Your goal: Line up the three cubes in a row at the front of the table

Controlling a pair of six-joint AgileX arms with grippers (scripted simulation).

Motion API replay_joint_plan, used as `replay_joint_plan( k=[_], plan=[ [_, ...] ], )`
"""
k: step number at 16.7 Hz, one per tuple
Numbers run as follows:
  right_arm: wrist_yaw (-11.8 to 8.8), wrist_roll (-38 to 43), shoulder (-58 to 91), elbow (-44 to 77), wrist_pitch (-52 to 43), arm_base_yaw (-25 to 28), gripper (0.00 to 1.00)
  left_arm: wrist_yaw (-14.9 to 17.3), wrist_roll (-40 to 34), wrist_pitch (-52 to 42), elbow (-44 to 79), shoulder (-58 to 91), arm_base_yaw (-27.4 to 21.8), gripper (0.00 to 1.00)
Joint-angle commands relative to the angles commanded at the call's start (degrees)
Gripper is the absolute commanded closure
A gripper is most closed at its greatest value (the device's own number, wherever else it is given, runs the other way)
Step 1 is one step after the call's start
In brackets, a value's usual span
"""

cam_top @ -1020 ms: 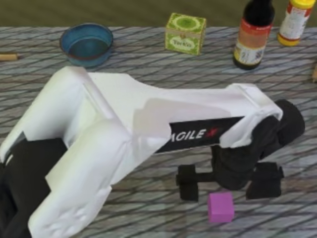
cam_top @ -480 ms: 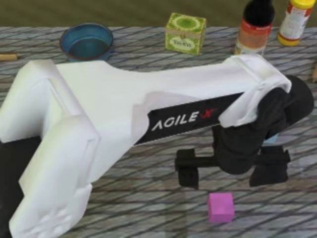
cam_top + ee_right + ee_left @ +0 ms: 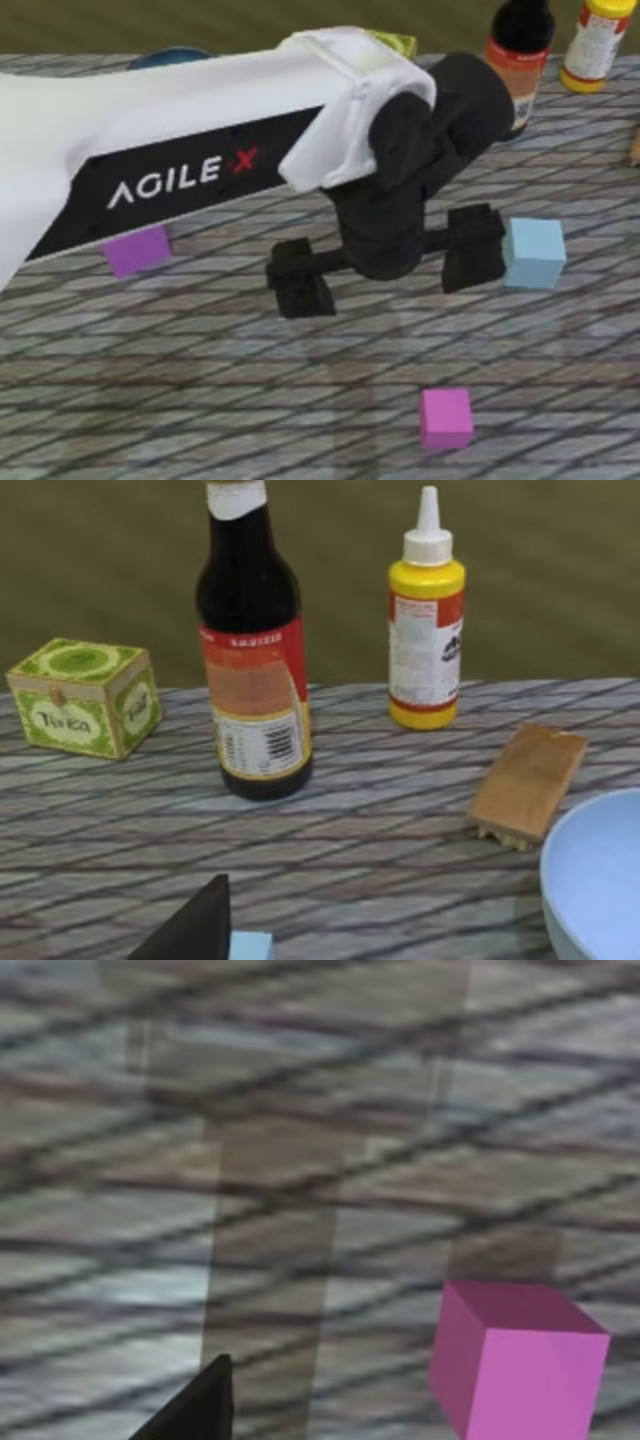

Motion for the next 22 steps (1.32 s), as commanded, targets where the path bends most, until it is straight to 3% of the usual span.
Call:
replay_joint_plan(
  k=[6,14,18,22],
  plan=[
    [0.2,5.1,34.0,25.9,-17.1,3.7,0.00,-0.2,10.4,16.4,-28.5,-34.4,16.5,0.00],
    [0.4,12.1,81.8,60.6,-41.4,9.1,0.00,0.4,35.3,40.6,-70.3,-83.3,38.7,0.00],
    [0.4,14.8,98.1,74.6,-49.8,11.1,0.00,1.2,47.4,50.7,-84.1,-99.9,46.5,0.00],
    [0.4,16.5,108.2,83.6,-54.6,12.3,0.00,1.9,55.6,57.6,-91.9,-110.7,51.1,0.00]
  ],
)
